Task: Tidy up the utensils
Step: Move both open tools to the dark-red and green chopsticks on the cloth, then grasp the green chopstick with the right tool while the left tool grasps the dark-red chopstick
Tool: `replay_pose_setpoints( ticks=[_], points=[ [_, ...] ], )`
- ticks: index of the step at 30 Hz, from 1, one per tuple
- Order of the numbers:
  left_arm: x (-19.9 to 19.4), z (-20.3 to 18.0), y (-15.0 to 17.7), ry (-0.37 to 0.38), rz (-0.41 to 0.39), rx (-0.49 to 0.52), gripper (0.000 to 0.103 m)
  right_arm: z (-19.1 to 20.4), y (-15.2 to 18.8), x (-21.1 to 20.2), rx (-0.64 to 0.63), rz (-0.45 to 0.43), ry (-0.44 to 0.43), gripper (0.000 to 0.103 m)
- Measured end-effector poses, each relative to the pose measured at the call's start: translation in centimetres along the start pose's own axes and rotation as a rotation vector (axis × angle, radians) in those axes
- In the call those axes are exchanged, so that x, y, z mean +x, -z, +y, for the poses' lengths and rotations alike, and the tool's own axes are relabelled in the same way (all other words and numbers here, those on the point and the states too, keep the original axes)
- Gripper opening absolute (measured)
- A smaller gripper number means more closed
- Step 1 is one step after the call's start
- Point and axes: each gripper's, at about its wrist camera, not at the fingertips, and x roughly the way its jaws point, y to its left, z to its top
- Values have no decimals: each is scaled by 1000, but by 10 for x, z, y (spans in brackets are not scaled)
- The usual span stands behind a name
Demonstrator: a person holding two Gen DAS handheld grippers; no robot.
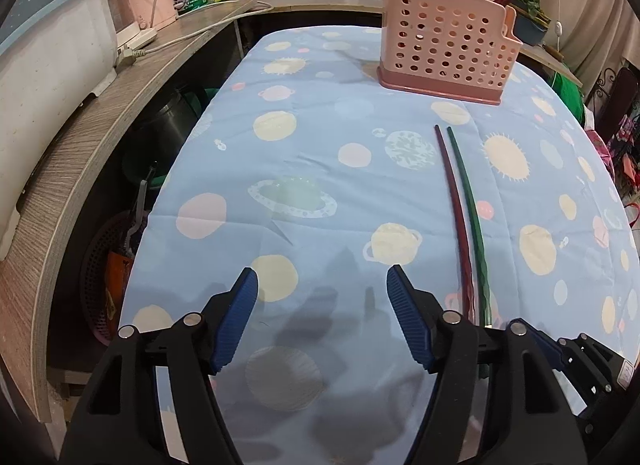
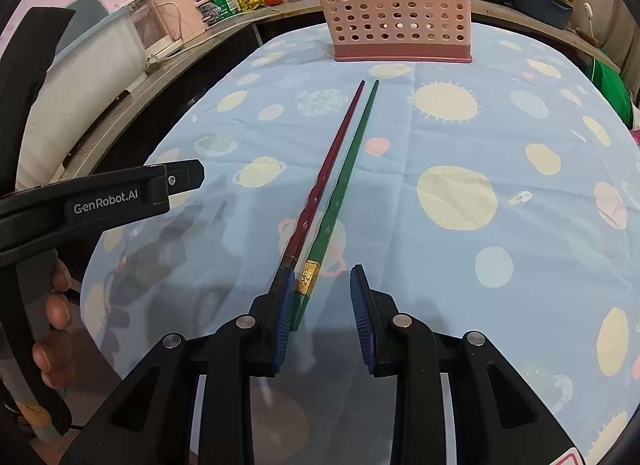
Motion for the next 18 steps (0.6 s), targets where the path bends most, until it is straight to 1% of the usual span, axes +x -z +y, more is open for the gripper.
replay_pose_setpoints(
  ticks=[3, 6, 8, 11, 12, 14, 18],
  points=[
    [1, -2, 1, 2, 1, 8, 69, 3, 0, 2, -25, -11, 16, 29],
    [2, -4, 2, 3, 3, 14, 71, 4, 1, 2, -50, -19, 49, 22],
    [3, -6, 4, 8, 6, 17, 72, 3, 1, 1, -48, -23, 54, 22],
    [5, -8, 6, 11, 11, 25, 72, -2, 2, 1, -39, -26, 69, 12],
    [5, -10, 7, 14, 14, 28, 72, -5, 2, 1, -32, -27, 77, 7],
    [6, -12, 9, 17, 18, 35, 72, -11, 3, 0, -15, -30, 73, 6],
    [5, -21, 13, 32, 22, 57, 72, -20, 4, -5, 17, -35, 99, 7]
  ],
)
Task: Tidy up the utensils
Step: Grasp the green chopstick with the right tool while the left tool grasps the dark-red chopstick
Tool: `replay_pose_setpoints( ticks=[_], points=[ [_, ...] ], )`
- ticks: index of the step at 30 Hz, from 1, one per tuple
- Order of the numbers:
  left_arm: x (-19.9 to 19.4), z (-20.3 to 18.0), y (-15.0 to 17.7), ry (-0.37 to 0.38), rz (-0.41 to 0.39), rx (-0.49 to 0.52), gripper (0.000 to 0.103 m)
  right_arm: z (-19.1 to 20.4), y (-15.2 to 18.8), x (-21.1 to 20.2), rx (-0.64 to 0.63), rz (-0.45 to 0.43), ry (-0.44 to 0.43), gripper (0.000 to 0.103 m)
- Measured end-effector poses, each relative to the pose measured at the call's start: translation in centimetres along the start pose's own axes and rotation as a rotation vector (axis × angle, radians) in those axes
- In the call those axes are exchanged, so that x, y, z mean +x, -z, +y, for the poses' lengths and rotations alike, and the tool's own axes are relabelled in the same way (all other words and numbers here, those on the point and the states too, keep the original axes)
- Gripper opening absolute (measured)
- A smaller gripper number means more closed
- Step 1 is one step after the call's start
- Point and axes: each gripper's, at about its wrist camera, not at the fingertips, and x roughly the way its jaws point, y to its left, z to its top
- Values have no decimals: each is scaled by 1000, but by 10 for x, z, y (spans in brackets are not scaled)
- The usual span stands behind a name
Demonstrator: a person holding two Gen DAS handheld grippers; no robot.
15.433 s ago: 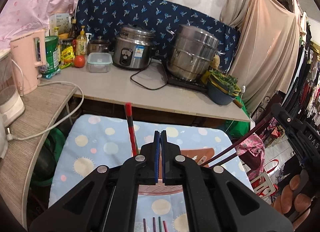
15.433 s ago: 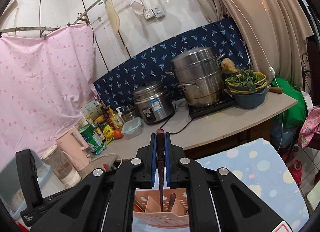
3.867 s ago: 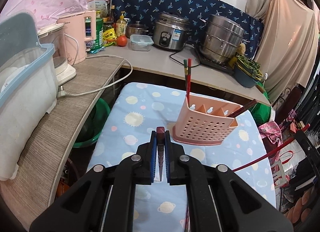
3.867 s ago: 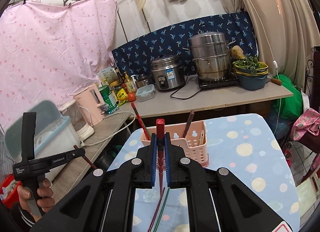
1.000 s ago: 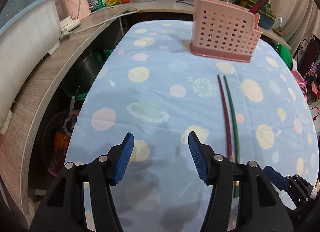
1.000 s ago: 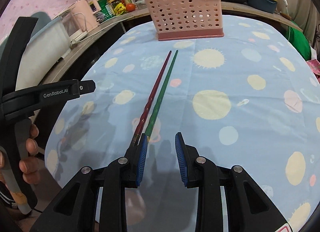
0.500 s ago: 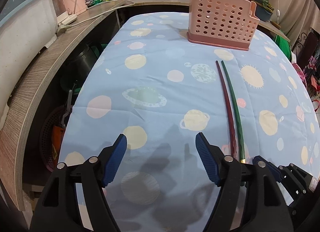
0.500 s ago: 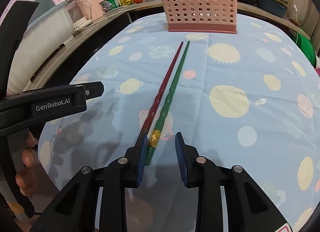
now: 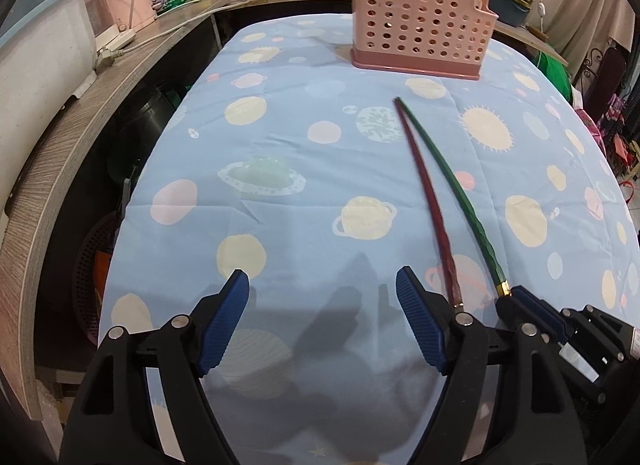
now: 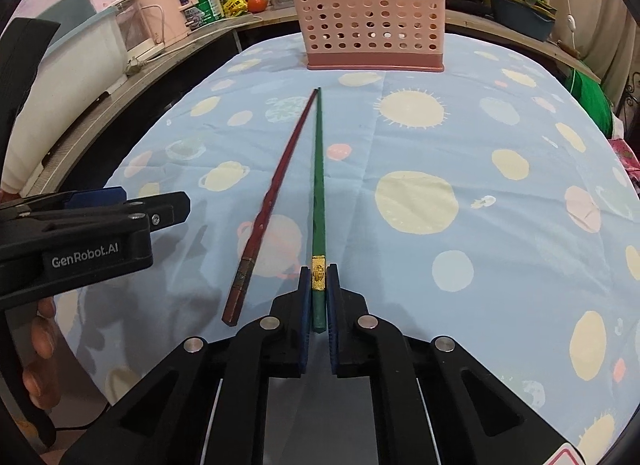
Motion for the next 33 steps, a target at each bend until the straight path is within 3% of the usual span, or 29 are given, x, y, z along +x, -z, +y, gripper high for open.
replay_pose_setpoints(
  ticks=[11, 19, 24, 29, 33],
  points=[
    [6, -29, 2, 57, 14, 50, 73, -50, 14, -19, 165, 2, 40, 7],
    [19, -48, 11, 86, 79, 76, 73, -50, 17, -22, 164, 6, 30, 7],
    [19, -48, 13, 72, 75, 70, 72, -50, 18, -22, 164, 6, 26, 7],
    [13, -52, 15, 77, 63, 87, 49, -50, 19, -24, 166, 7, 21, 7],
    [10, -51, 15, 90, 64, 90, 20, -47, 20, -26, 161, 6, 18, 7]
  ],
)
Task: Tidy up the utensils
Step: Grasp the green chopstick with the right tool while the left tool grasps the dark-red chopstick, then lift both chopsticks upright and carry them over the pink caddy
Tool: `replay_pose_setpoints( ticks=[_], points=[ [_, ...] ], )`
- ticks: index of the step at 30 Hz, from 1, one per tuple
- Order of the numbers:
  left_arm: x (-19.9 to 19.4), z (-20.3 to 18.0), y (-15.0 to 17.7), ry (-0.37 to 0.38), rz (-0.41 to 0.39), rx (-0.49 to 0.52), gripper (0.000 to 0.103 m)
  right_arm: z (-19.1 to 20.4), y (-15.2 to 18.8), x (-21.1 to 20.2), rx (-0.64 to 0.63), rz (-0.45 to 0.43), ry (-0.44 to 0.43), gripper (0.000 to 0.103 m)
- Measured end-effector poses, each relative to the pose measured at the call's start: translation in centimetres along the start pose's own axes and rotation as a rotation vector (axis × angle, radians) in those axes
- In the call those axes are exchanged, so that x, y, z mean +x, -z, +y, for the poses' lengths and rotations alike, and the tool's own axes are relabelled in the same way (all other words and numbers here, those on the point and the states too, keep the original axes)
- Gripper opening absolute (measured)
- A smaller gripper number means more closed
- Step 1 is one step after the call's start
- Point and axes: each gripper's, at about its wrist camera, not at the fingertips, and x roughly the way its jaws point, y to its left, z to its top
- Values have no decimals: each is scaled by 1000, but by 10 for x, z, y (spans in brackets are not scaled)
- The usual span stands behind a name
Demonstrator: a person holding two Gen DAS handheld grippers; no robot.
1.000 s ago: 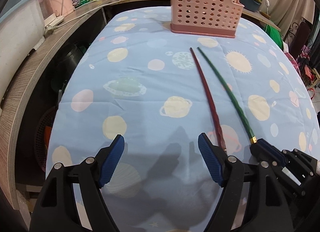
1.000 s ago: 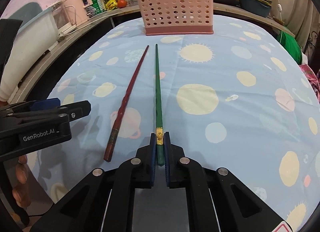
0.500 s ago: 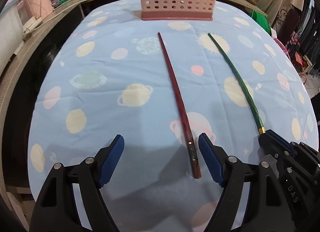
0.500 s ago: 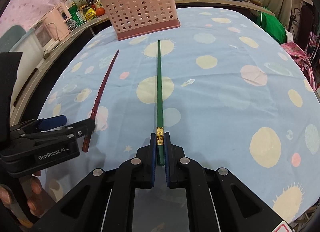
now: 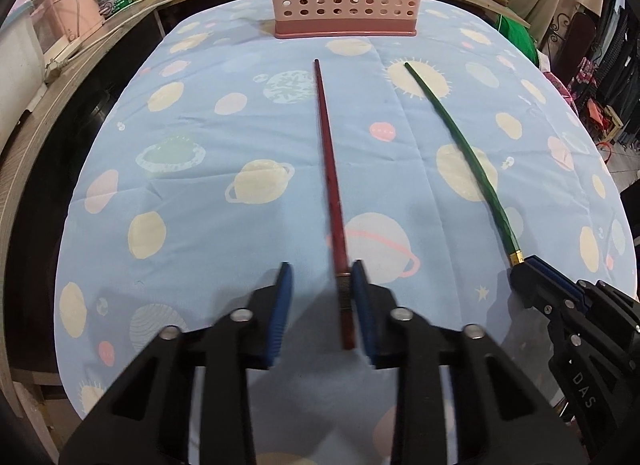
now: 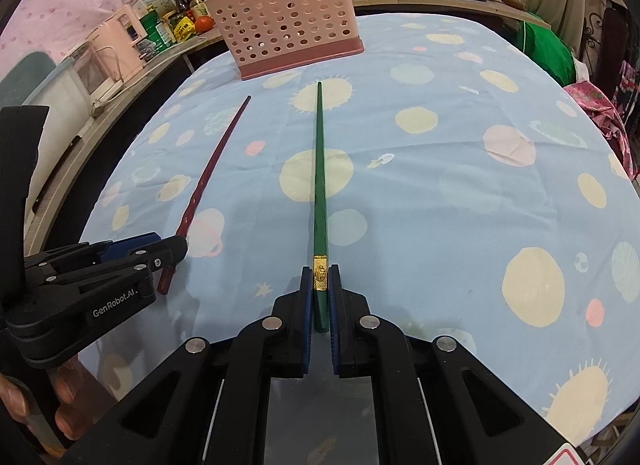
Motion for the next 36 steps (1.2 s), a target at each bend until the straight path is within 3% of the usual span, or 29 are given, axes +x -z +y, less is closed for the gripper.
replay_pose_setpoints(
  ticks=[2, 14, 26, 36],
  points=[
    [0, 2, -1, 11, 5, -6, 7, 2, 0, -2, -4, -2, -2, 7],
    [-24, 18, -8, 53, -27, -58, 7, 6, -20, -35, -6, -81, -44, 7],
    [-90, 32, -51, 90, -190, -108, 7, 11, -80, -102, -24, -273, -103, 7],
    [-136, 48, -119, 112, -335, -154, 7, 11, -147, -128, -27, -389, -142, 7]
  ],
)
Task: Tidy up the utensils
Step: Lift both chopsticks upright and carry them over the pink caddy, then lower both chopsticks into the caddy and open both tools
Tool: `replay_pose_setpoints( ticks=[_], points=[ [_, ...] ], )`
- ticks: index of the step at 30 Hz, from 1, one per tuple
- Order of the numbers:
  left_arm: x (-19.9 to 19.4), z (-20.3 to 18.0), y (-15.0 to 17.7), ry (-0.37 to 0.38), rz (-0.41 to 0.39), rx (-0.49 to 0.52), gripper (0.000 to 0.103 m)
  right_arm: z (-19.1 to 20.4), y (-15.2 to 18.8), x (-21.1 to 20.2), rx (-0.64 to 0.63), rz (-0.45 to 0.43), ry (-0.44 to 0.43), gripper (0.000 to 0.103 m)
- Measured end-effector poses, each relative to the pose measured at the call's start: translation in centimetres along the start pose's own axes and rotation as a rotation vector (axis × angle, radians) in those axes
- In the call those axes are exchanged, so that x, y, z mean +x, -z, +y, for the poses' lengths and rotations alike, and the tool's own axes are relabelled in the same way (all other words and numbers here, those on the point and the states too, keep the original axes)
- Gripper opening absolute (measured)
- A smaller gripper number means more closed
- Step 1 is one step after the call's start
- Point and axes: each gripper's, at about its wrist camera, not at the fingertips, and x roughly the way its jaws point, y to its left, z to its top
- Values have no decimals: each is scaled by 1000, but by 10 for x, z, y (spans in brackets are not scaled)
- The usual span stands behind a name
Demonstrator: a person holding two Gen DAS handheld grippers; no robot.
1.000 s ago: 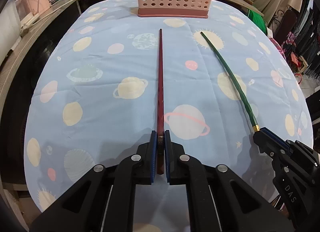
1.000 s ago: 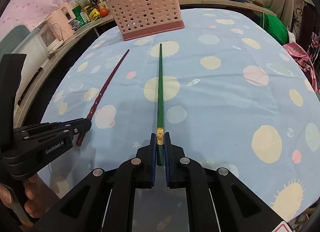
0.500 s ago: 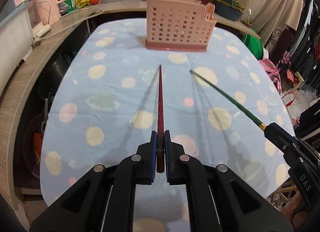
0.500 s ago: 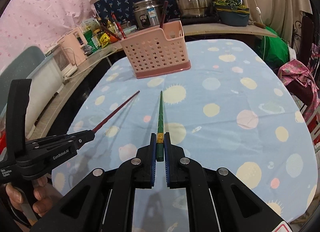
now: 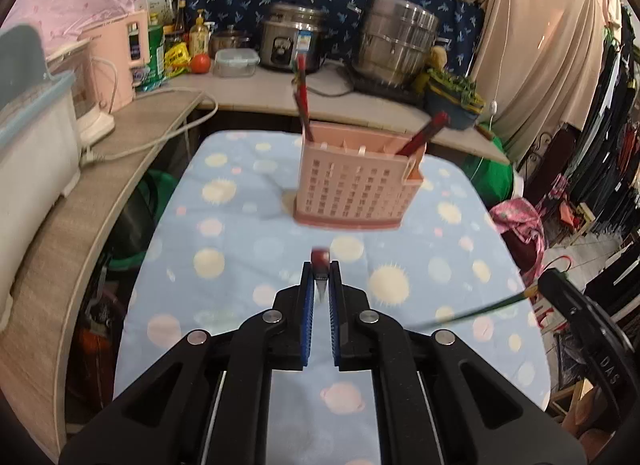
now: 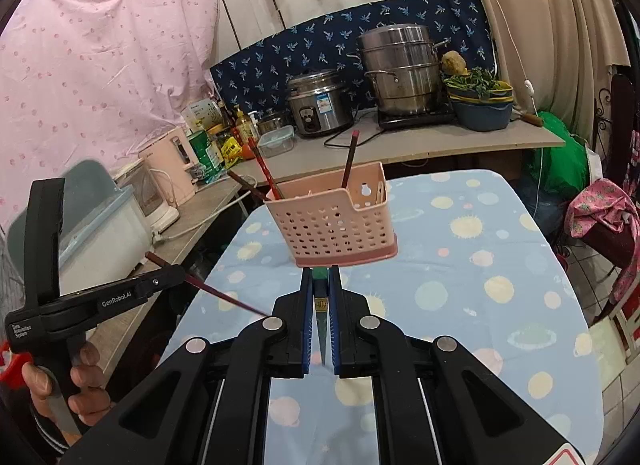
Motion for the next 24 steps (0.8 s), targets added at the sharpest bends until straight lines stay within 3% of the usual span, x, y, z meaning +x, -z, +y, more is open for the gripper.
replay_pose_setpoints(
  ticks=[8, 24],
  points=[
    [-8, -11, -64, 30, -100, 9, 7, -1, -53, 9, 10, -81, -20, 7],
    [-14, -31, -175, 15, -300, 19, 7, 0, -176, 41, 27, -287, -23, 7]
  ],
)
